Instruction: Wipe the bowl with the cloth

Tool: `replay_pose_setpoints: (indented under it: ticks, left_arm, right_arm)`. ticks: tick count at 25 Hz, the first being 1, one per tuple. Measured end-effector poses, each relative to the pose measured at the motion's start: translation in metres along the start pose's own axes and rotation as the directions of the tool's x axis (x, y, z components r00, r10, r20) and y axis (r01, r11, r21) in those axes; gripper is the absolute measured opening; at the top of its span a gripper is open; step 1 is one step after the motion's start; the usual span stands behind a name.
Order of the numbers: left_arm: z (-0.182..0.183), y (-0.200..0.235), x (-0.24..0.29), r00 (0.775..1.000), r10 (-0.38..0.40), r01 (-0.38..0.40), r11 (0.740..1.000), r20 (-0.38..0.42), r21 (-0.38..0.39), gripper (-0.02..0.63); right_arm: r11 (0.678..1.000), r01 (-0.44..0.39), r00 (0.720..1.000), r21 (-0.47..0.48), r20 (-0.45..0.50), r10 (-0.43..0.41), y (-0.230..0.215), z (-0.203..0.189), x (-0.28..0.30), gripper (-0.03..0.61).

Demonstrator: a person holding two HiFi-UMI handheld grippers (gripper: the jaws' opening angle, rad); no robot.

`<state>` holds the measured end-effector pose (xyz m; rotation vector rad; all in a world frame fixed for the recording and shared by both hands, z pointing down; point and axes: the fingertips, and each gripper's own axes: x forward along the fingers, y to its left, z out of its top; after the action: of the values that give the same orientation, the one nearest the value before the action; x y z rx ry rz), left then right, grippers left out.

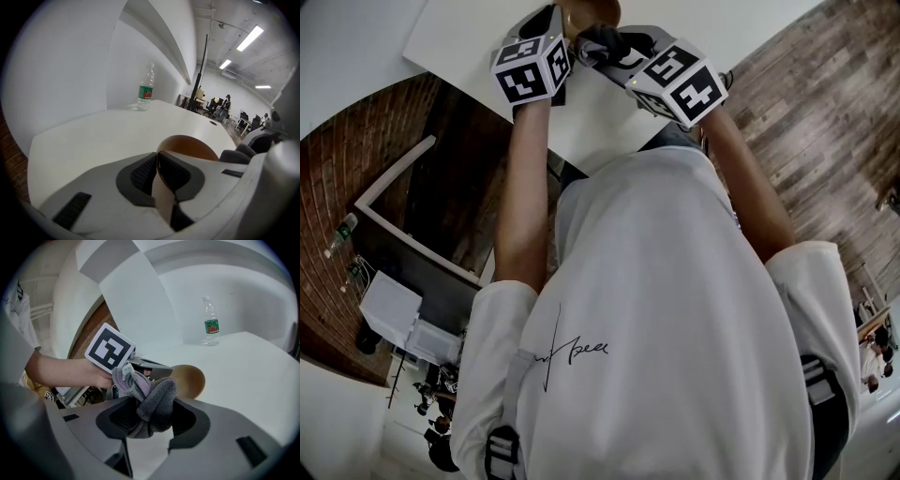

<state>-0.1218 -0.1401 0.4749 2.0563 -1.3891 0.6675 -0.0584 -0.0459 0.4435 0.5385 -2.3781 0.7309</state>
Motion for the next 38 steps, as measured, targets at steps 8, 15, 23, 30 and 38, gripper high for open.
replay_pose_setpoints:
  ticks: [8,15,23,30,38]
  left_arm:
    - [0.000,0.001,0.000,1.000,0.000,0.000,1.000,-0.009,-0.001,0.040]
    - [0.002,-0.003,0.000,1.000,-0.006,0.007,1.000,-0.015,0.012,0.040]
    - [0.004,-0.003,0.000,1.000,-0.005,0.006,1.000,-0.021,0.031,0.040]
    - [0.003,-0.006,0.001,1.000,-0.003,0.004,0.999,-0.025,0.036,0.041]
    - [0.002,-0.006,0.001,1.000,0.003,-0.002,0.999,-0.029,0.041,0.041]
  right_arm:
    - [1.000,-0.021,1.000,0.022,0.010,0.021,-0.002,0.000,-0.002,0.181]
    - [0.999,-0.041,0.999,0.030,0.000,0.041,-0.009,-0.003,-0.008,0.181]
    - [0.997,-0.075,0.997,0.012,-0.028,0.075,-0.017,-0.003,-0.014,0.181]
    - [0.995,-0.095,0.994,-0.007,-0.052,0.095,-0.025,-0.005,-0.019,0.181]
    - [0.994,-0.107,0.992,-0.019,-0.063,0.106,-0.031,-0.005,-0.021,0.181]
